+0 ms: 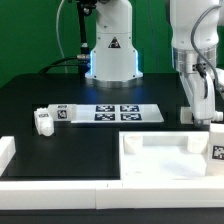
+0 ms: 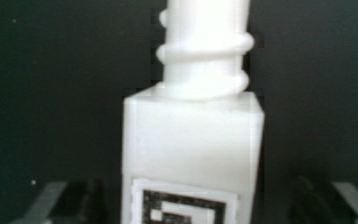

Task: Assemble square table

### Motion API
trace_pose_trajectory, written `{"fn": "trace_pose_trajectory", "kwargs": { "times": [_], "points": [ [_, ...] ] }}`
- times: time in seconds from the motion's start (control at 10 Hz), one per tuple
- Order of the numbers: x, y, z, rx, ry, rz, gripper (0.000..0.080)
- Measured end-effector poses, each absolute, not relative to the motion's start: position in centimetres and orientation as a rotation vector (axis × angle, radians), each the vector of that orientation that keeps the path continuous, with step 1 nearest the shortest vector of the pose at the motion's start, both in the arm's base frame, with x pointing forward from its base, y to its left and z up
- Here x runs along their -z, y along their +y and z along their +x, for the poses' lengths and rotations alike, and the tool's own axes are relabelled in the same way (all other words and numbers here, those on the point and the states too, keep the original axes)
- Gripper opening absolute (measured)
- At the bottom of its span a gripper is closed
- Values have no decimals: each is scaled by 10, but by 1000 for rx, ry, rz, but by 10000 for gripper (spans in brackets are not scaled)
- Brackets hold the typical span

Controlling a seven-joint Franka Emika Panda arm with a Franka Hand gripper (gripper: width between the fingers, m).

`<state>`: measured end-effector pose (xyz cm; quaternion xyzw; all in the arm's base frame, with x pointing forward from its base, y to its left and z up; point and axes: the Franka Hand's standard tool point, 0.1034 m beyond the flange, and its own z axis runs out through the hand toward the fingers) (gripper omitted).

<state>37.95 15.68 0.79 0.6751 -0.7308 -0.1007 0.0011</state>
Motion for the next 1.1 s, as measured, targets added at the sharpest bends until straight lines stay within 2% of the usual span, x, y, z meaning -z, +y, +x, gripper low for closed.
{"fn": "trace_pose_trajectory", "kwargs": {
  "times": [0.1,0.2,0.4,0.6,0.8,1.1],
  "points": [
    [-8,157,380,316,-2294,2120,462],
    [-8,157,380,315,-2295,2120,264],
    [-9,156,381,320,-2230,2192,261],
    [-21,149,398,340,-2113,2348,261],
    [-33,145,409,302,-1776,2669,261],
    [-32,145,406,284,-1511,2827,261]
  ]
}}
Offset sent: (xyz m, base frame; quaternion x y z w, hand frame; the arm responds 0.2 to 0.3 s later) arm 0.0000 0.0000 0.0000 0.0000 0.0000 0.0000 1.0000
